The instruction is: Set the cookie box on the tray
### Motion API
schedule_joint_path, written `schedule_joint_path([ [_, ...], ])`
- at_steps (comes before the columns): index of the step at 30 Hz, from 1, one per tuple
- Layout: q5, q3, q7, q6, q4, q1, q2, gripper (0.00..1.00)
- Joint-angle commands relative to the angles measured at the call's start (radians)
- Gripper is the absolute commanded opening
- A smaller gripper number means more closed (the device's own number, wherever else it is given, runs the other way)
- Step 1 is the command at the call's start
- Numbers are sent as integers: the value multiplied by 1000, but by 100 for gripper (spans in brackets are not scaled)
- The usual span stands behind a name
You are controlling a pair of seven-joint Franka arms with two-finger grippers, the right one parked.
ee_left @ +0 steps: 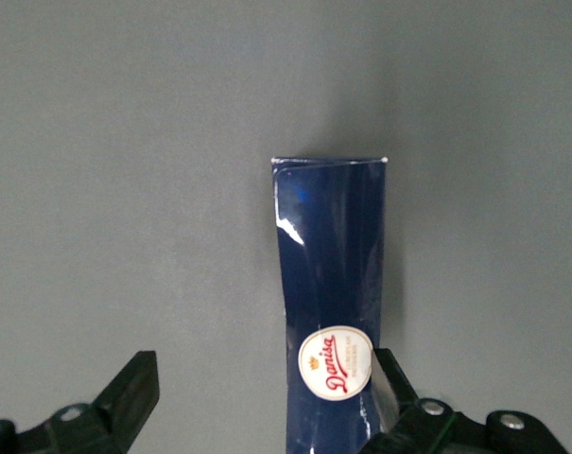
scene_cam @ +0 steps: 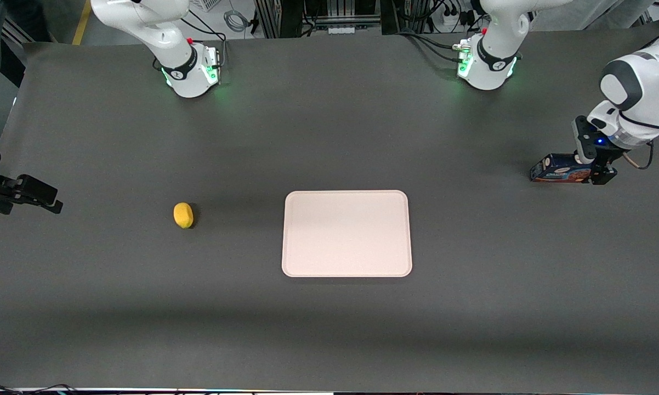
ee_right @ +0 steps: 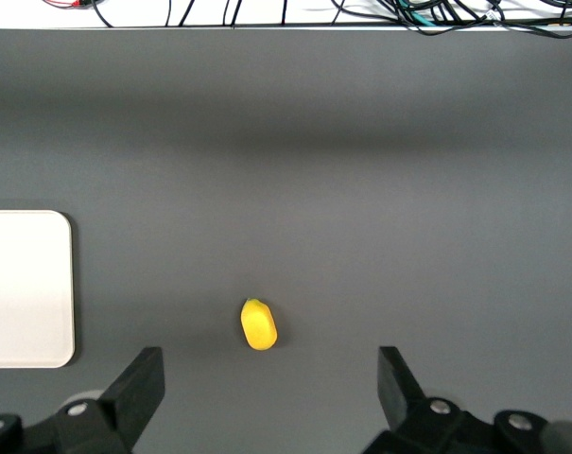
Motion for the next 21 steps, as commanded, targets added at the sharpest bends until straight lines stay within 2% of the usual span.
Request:
schedule_joint_path([
  [1,-21,4,13,47,-13,-5,34,100],
  [21,-21,4,19,88,-26,-1,66,99],
])
